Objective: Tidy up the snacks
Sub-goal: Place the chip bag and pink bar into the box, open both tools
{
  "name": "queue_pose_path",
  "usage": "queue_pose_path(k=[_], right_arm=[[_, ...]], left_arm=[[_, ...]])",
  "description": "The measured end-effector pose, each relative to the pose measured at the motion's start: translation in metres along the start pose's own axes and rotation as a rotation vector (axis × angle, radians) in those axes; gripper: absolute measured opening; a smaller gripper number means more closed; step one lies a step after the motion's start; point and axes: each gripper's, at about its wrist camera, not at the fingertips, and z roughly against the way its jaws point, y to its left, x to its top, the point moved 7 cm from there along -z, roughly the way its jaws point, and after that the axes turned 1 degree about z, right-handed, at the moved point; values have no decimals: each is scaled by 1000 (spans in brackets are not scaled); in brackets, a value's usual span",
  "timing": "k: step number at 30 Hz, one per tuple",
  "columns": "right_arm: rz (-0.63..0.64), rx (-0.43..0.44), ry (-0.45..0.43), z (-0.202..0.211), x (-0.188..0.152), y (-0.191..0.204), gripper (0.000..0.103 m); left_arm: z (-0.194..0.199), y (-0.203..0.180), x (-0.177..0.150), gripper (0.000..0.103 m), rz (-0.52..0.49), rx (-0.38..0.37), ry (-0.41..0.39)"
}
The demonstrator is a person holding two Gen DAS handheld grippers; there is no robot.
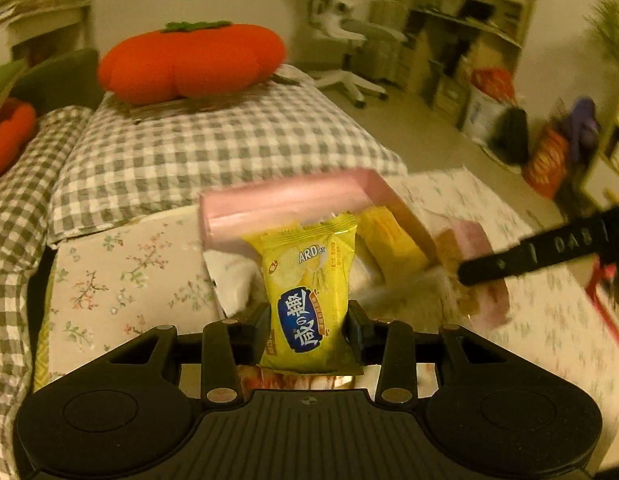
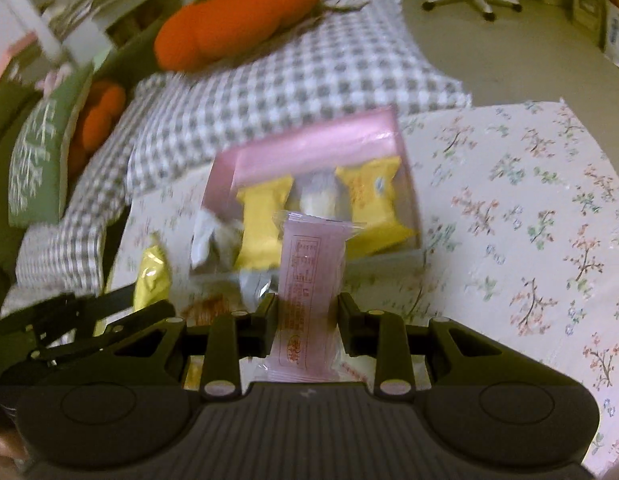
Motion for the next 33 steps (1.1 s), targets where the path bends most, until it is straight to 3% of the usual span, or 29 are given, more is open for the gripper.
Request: queue_pose_path(k=[5, 13, 24, 33], right_arm=[[-55, -11, -31, -8, 21, -14, 29], [-45, -17, -65, -32, 72, -22, 29], [-74, 103, 3, -112, 80, -11, 29], [26, 65, 11, -144, 83, 11, 29]], left_arm=[[-14, 16, 35, 37, 145, -21, -18], [-52, 31, 68, 37, 169, -6, -37], [-125, 58, 61, 37, 218, 23, 30], [-154, 73, 53, 38, 236, 71, 73]])
